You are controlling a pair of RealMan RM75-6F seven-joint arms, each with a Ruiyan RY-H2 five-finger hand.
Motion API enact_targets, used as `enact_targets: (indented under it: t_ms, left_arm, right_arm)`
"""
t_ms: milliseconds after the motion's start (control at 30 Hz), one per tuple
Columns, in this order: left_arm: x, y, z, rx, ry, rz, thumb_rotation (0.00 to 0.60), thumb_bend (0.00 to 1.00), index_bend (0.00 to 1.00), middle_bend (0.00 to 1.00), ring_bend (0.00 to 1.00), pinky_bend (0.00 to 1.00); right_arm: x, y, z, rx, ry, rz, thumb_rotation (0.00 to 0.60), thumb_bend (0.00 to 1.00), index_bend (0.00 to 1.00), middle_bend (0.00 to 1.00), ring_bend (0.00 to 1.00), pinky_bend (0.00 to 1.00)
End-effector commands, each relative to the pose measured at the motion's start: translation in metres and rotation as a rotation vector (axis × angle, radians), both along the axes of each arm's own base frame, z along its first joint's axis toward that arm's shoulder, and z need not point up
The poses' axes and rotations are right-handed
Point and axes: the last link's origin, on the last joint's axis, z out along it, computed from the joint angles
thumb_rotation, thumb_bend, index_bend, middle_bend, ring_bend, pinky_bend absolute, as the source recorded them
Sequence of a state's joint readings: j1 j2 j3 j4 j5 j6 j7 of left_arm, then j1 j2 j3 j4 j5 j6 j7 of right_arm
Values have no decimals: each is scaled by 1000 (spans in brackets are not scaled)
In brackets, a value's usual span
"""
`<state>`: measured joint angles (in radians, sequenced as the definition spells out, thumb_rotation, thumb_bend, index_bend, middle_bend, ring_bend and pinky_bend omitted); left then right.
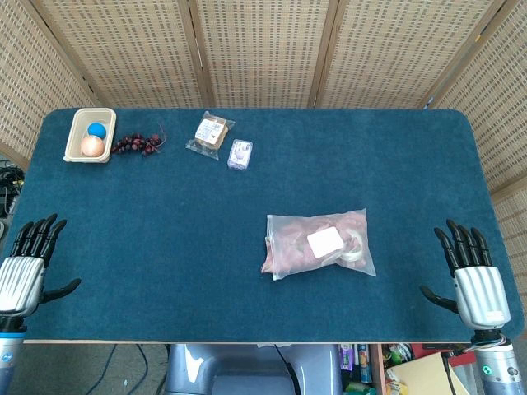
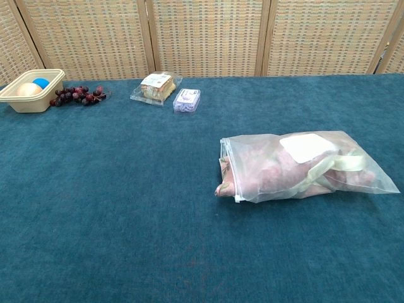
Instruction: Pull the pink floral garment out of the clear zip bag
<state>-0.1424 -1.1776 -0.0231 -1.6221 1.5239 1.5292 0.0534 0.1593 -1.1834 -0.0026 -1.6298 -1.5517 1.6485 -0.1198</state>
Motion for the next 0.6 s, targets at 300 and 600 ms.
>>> enact_targets:
  t_ms: [300, 600]
  left_arm:
    - [-2, 5, 5, 11, -18, 12, 600, 115, 0, 0, 0, 0]
    - [-7, 12, 3, 1, -16, 35, 600, 114, 0, 0, 0, 0]
  right_arm:
    - [18, -21, -20, 121, -20, 41, 600, 0, 0, 0, 0, 0]
    - [79, -104, -62, 430, -53, 28, 600, 0, 0, 0, 0, 0]
